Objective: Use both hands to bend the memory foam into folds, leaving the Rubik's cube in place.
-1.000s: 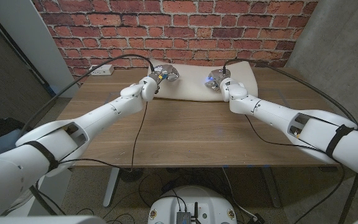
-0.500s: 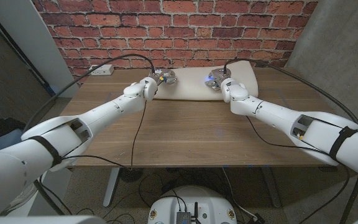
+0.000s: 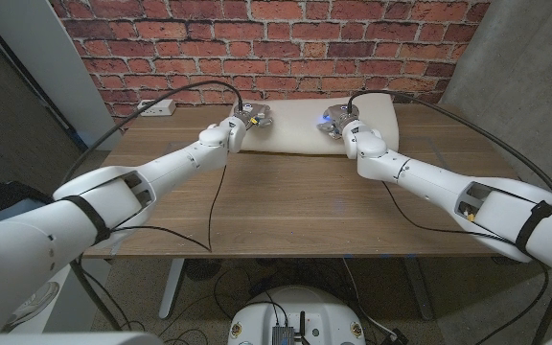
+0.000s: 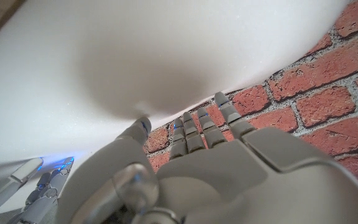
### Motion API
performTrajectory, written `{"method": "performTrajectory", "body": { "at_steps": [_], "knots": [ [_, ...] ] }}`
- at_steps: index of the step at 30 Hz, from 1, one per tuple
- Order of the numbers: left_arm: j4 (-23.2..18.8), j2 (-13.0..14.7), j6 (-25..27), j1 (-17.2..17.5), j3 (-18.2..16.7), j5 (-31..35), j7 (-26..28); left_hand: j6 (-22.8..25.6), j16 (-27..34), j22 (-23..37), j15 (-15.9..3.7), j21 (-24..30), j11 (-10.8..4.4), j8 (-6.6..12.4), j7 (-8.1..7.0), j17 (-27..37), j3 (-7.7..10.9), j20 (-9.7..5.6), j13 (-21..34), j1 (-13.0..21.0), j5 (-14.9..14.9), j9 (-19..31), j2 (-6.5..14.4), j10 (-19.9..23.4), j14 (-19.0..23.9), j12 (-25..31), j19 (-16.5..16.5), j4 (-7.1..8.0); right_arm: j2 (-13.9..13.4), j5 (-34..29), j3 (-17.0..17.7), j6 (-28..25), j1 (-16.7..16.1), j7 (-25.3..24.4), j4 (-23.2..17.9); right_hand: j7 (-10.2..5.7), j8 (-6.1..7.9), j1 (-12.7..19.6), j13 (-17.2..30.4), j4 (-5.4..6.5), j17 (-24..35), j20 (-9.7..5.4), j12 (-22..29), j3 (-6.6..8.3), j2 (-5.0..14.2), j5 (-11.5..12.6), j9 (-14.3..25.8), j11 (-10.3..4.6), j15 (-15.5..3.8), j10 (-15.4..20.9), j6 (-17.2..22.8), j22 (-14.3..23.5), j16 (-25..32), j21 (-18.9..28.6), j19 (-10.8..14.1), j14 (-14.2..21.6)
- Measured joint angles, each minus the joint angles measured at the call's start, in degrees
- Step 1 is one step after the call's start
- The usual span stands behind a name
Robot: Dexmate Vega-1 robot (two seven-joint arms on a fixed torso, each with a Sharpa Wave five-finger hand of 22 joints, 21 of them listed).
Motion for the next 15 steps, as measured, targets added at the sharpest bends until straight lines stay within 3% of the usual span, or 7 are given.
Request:
{"method": "performTrajectory", "body": {
  "at_steps": [3,4,9,11,13,15],
  "knots": [
    [0.0,0.0,-0.7,0.0,0.0,0.0,0.5,-1.6,0.0,0.0,0.01,-0.7,-0.11,0.00,-0.12,0.0,0.00,-0.20,0.0,-0.7,0.0,0.0,-0.1,-1.4,-1.4,0.0,-0.7,0.63,-0.4,-0.1,0.3,-0.6,-0.4,0.2,-0.9,0.00,0.00,0.0,0.0,0.00,0.0,0.00,0.0,0.00,0.01,0.0,0.0,0.00,0.00,0.0,0.0,0.0,0.0,0.0,0.0,0.0],
    [6.5,-3.0,-0.9,-1.9,2.2,0.0,0.8,-2.2,0.0,0.0,0.02,-1.0,-0.18,0.00,-0.19,0.0,0.19,-0.27,0.0,-0.8,0.0,0.0,0.0,-2.1,-1.9,0.0,-1.2,0.82,-0.5,-0.1,0.4,-0.8,-0.4,0.3,-1.1,0.00,0.00,-0.2,0.0,0.10,0.0,0.00,0.0,-0.11,0.25,0.0,0.0,0.00,0.00,0.0,0.0,0.0,0.0,0.0,0.0,0.0],
    [11.3,-5.2,-2.2,-3.2,3.8,-0.3,2.0,-4.8,0.0,0.0,0.00,-1.8,-0.29,0.00,-0.29,0.0,0.39,-0.49,0.0,-1.9,0.0,0.0,0.1,-4.4,-3.9,0.0,-2.4,1.82,-0.9,-0.2,0.8,-1.2,-0.9,0.5,-2.0,0.00,0.00,-0.2,0.0,0.23,0.0,0.00,0.0,-0.23,0.22,0.0,0.0,0.00,0.00,0.0,0.0,0.0,0.0,0.0,0.0,0.0],
    [17.4,-8.5,-3.3,-5.2,6.0,-0.8,2.2,-5.2,0.0,0.0,0.04,-2.1,-0.12,0.00,-0.34,0.0,0.50,-0.69,0.0,-2.1,0.0,0.0,-0.1,-4.6,-4.3,0.0,-2.6,2.08,-1.2,-0.3,1.1,-1.6,-1.1,0.5,-2.7,0.00,0.00,-0.2,0.0,0.23,0.0,0.00,0.0,-0.23,0.22,0.0,0.0,0.00,0.00,0.0,0.0,0.0,0.0,0.0,0.0,0.0],
    [18.1,-8.9,-4.1,-5.4,6.2,-1.5,2.2,-5.5,0.0,0.0,0.13,-2.1,-0.15,0.00,-0.06,0.0,0.55,-0.47,0.0,-2.4,0.0,0.0,0.2,-5.1,-4.4,0.0,-2.8,2.12,-1.4,-0.3,1.3,-1.7,-1.3,0.5,-3.2,0.00,0.00,-0.2,0.0,0.44,0.0,0.00,0.0,-0.02,0.22,0.0,0.0,0.00,0.01,0.0,0.0,0.0,-0.2,0.0,0.0,0.0],
    [22.9,-11.0,-4.5,-6.9,8.8,-3.2,1.8,-5.8,0.0,0.0,0.11,-2.1,-0.21,0.00,-0.33,0.0,0.74,-0.38,0.0,-2.5,0.0,0.0,0.0,-5.3,-4.4,0.0,-2.9,2.32,-1.7,-0.3,1.7,-2.1,-1.6,0.5,-4.0,0.00,0.00,-0.2,0.0,0.46,0.0,0.00,0.0,0.00,0.22,0.0,0.0,0.00,0.00,0.0,0.0,0.0,-0.2,0.0,0.0,0.0]
  ]
}}
